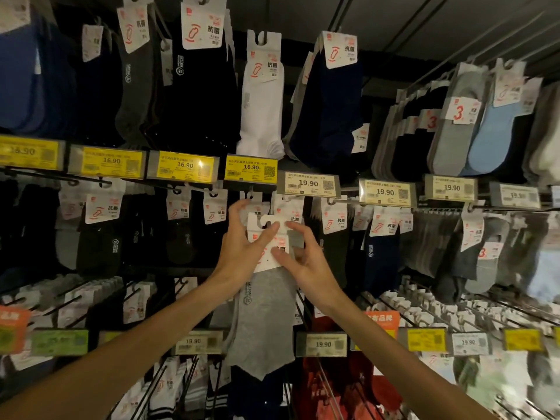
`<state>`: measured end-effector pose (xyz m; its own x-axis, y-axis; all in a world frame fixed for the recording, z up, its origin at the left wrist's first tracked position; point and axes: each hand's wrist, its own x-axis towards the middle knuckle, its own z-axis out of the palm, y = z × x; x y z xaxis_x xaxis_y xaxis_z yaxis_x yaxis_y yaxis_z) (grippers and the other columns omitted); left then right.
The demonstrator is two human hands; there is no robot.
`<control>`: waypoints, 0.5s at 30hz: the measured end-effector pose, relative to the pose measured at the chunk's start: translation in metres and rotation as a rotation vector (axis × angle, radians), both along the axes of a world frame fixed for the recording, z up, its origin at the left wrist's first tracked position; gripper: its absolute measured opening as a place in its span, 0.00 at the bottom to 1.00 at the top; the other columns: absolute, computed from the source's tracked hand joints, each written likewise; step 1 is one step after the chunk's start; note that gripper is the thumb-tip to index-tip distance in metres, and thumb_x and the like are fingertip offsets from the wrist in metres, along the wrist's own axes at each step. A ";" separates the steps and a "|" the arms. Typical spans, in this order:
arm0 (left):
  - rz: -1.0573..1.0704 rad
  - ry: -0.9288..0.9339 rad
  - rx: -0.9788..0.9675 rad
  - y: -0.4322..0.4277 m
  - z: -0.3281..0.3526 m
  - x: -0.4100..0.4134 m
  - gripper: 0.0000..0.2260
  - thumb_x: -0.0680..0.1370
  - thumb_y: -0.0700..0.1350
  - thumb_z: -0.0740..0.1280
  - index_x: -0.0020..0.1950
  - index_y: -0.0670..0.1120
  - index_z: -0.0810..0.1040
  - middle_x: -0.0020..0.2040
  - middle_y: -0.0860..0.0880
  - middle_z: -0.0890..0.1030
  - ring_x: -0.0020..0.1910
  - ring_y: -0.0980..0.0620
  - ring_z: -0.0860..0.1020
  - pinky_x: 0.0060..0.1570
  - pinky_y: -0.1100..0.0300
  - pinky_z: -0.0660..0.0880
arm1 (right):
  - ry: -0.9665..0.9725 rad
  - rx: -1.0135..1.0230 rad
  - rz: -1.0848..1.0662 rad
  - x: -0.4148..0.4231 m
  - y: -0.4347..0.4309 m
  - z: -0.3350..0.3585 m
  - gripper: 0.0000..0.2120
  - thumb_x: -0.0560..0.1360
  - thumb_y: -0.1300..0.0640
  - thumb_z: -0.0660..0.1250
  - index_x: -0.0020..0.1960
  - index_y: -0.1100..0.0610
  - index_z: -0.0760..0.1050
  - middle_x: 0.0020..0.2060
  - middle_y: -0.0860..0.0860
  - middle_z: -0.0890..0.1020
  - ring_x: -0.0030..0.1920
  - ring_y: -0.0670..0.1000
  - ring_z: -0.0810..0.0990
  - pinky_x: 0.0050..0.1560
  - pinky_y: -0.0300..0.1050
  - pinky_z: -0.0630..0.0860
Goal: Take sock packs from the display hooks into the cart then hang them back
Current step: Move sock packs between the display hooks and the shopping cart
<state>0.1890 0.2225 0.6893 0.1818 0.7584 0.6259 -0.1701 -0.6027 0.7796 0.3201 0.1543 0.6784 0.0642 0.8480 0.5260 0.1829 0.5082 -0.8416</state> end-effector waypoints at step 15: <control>-0.242 0.293 -0.322 -0.020 0.011 -0.015 0.14 0.77 0.54 0.69 0.57 0.45 0.81 0.50 0.48 0.86 0.48 0.53 0.85 0.44 0.54 0.83 | 0.051 0.189 -0.138 0.017 -0.016 0.002 0.17 0.79 0.67 0.63 0.66 0.56 0.69 0.59 0.55 0.79 0.60 0.52 0.80 0.56 0.50 0.80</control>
